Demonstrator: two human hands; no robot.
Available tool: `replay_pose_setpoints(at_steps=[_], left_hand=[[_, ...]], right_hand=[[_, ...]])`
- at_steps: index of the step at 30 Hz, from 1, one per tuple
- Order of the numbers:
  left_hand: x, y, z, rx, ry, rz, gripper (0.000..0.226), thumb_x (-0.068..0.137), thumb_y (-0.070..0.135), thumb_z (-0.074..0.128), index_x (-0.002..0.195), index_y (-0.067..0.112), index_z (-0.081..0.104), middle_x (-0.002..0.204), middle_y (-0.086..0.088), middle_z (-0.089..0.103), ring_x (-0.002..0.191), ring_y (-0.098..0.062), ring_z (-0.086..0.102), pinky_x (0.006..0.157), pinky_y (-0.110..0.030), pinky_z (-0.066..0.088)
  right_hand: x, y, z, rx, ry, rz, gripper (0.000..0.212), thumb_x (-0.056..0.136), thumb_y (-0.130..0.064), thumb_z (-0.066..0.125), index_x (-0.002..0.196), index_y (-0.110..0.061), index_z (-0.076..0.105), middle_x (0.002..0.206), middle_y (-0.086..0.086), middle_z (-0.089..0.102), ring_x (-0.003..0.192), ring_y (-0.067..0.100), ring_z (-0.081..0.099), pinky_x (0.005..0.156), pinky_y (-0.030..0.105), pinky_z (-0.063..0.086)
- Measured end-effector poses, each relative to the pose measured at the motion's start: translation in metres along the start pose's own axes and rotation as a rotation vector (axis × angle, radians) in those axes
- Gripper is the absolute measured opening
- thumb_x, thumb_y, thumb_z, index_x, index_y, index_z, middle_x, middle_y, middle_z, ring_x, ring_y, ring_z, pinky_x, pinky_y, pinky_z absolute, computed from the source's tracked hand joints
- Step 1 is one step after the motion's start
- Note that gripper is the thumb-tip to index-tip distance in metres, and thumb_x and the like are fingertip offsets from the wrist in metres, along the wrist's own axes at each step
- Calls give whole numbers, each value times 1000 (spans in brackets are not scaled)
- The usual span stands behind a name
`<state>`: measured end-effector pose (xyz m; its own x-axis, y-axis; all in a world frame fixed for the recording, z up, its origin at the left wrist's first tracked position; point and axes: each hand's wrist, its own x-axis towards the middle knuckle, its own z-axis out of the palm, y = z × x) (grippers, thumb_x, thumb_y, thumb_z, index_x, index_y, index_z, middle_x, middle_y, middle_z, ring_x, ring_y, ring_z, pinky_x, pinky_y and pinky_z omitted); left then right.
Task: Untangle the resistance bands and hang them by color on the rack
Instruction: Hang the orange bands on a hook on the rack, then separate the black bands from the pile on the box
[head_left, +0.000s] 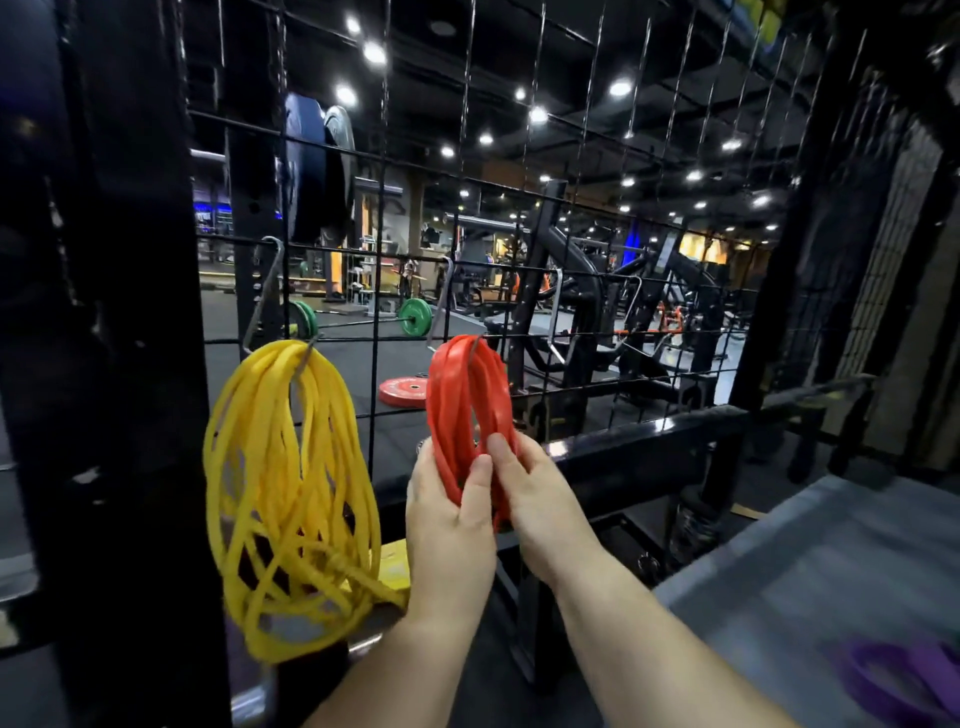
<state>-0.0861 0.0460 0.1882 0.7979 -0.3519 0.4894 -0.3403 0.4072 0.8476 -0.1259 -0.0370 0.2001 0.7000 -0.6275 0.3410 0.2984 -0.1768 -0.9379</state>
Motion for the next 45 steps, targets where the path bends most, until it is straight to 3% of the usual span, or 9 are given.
replay_pose_setpoints(at_steps=[4,10,17,22,26,30,35,39,45], left_hand=[[-12,-12,2,37,8,24,23,95,32,54,118,33,58,111,9,64,105,-5,59,94,-33,49],[-24,-24,6,5,19,-61,18,98,29,50,99,40,64,106,10,68,103,-5,60,89,-28,47],[-34,-32,13,-158,103,-265,10,98,22,52,106,29,52,107,3,66,101,-9,63,86,-25,47],[-39,-39,27,-150,99,-351,16,98,30,51,106,16,53,105,-5,63,97,-19,62,81,-29,46],[-46,-44,50,-70,44,-370,15,95,43,52,94,28,54,97,0,61,94,-21,58,84,-31,44],[-61,-49,88,-2,-94,-400,24,89,53,51,86,30,51,90,0,64,93,-25,63,88,-40,51],[-107,-52,149,-55,-339,-478,20,95,42,50,94,23,56,93,-5,68,90,-24,65,85,-43,54],[-162,-59,207,-29,-561,-519,36,90,53,50,96,18,55,92,-5,68,88,-23,65,87,-43,52],[-242,-63,280,122,-944,-453,26,97,47,46,91,21,50,93,-1,60,97,-25,58,86,-36,45]], right_hand=[[-6,7,-2,-115,40,-54,58,85,-62,54,121,-17,61,111,3,72,106,17,67,97,39,51],[-16,16,-6,-58,71,-65,47,84,-47,57,113,-11,62,102,7,73,98,20,70,86,30,55],[-26,27,-15,-132,100,-23,20,97,-32,56,107,-17,64,86,-4,70,82,9,67,83,34,55],[-34,31,-31,-259,205,37,22,96,-40,54,93,-24,69,84,-1,71,82,17,67,80,40,56],[-44,28,-53,-313,300,87,28,97,-39,50,89,-19,69,85,2,72,77,17,66,68,28,54],[-63,26,-90,-327,407,137,30,98,-38,48,91,-18,70,86,2,74,84,20,70,78,36,58],[-105,23,-157,-328,621,167,31,100,-32,47,90,-12,69,79,2,72,76,14,67,64,18,52],[-154,24,-224,-410,796,244,31,98,-35,48,84,-16,68,78,1,72,80,19,69,73,30,55],[-245,18,-314,-600,1071,340,25,99,-35,50,83,-24,65,82,-5,66,85,19,62,77,34,48]])
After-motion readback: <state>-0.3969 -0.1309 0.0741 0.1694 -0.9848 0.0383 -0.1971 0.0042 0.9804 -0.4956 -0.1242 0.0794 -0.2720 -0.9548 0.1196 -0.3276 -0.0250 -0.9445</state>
